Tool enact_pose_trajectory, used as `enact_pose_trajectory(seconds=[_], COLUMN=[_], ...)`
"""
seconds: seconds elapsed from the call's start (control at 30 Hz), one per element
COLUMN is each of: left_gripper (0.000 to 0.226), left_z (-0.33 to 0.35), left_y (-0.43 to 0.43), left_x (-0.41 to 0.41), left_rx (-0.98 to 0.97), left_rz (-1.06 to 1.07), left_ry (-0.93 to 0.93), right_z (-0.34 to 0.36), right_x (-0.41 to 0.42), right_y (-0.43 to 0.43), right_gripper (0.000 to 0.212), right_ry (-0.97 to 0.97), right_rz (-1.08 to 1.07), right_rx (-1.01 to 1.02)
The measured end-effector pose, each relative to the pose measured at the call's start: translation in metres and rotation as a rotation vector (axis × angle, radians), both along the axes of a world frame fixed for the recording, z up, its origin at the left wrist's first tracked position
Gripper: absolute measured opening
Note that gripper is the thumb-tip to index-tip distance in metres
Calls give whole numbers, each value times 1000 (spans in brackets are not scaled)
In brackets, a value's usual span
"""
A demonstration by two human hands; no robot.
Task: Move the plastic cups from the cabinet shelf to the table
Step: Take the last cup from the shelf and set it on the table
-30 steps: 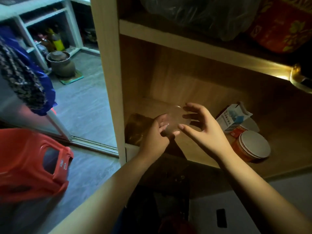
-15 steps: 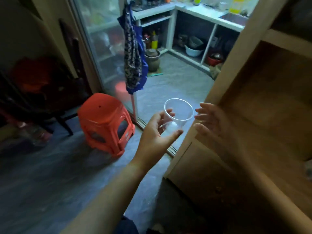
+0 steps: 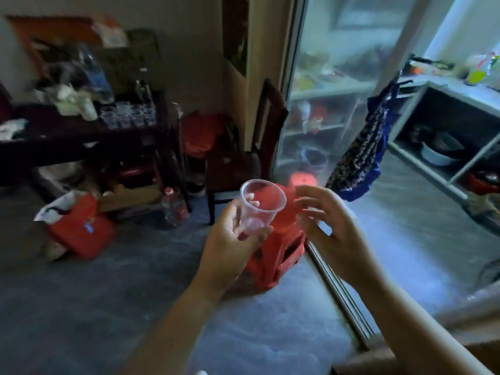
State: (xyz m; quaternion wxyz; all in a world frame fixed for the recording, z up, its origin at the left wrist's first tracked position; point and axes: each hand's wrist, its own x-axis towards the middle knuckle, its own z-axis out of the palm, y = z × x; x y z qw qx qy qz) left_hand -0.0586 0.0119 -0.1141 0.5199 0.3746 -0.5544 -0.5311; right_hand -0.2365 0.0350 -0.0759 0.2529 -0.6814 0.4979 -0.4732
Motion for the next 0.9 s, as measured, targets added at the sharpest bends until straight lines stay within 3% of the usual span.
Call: enact_pose_trajectory(seconds=[0.4,0.73,0.9], left_gripper=[38,41,32], left_z=[-5,-17,-22], left_y=[-117,-200,-271], left_x=[214,298,327], left_rx=[-19,31,20], left_rz=[302,443,509], left_ry=[-158,-202,-231], right_z=[-8,-21,-28], right_x=[224,305,333], right_y=[-157,-273,-354], right_gripper=[33,39,38], right_ry=[-14,65,105], right_rz=[281,441,503], right_rx=[7,32,32])
